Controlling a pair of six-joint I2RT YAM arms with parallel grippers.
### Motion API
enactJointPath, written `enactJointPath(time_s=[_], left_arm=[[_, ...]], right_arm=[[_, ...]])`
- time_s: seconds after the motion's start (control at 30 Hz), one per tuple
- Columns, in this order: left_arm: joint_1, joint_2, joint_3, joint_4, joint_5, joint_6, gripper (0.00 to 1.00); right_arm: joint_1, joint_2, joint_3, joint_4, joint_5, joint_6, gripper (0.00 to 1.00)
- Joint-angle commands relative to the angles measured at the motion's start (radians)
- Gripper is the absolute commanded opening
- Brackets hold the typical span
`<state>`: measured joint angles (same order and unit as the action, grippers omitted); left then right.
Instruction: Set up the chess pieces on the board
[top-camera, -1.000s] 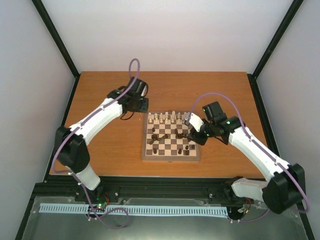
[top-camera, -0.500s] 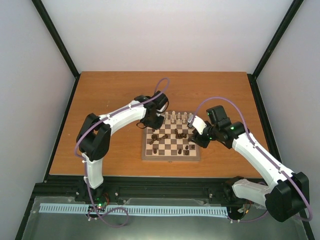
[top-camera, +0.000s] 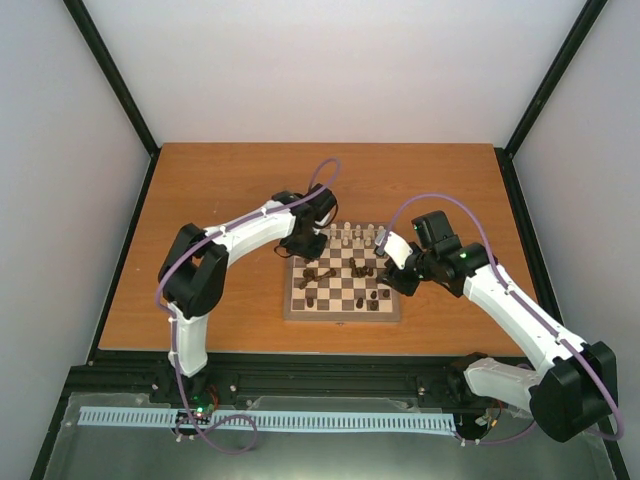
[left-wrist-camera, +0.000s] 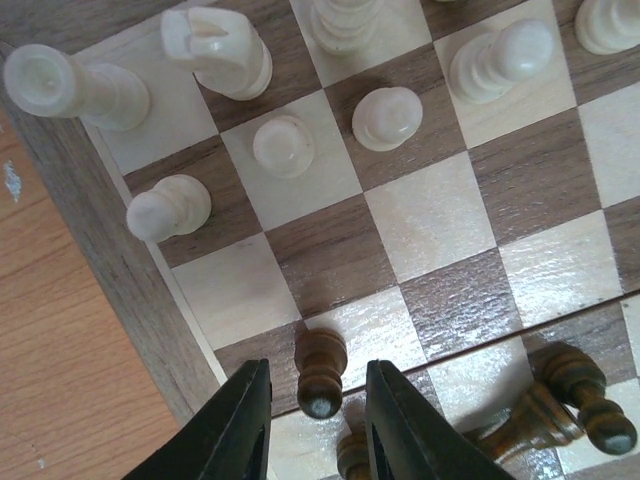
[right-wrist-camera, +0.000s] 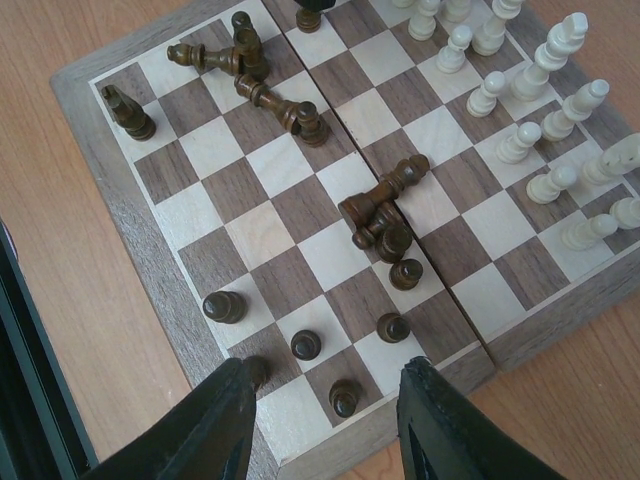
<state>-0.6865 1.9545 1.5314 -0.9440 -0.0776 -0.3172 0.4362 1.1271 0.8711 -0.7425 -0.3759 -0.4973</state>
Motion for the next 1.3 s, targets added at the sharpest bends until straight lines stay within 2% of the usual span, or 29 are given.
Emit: enactJointPath(time_s=[0.0,0.2,0.4,0.67,1.0,1.27], left_arm=[[-0.004,0.037,0.045,-0.015,0.018,0.012,0.30],[-0.008,0.041,0.044,-0.023,0.020,0.009,0.24],[-0.011,0.034,0.052,-0.039,0.009,0.012,0.11],[-0.011,-0.117,0.057,-0.111,-0.091,0.012,0.09],[-0.011,-0.375,-0.234,-0.081,0.089,0.000,0.10],[-0.021,-0.398,-0.344,-0.013,0.121,-0.015,0.11]], right_arm=[[-0.008,0.004,-0.007,0.020,0.002,-0.011,0.40],[-0.009,0.002,-0.009,0.019,0.001,-0.013,0.40],[-0.008,0.005,-0.009,0.019,0.001,-0.013,0.40],[-0.008,-0.001,-0.011,0.022,0.008,-0.015,0.40],[-0.008,0.008,-0.008,0.018,0.002,-0.021,0.40],[-0.009,0.004,-0.009,0.017,0.002,-0.022,0.40]])
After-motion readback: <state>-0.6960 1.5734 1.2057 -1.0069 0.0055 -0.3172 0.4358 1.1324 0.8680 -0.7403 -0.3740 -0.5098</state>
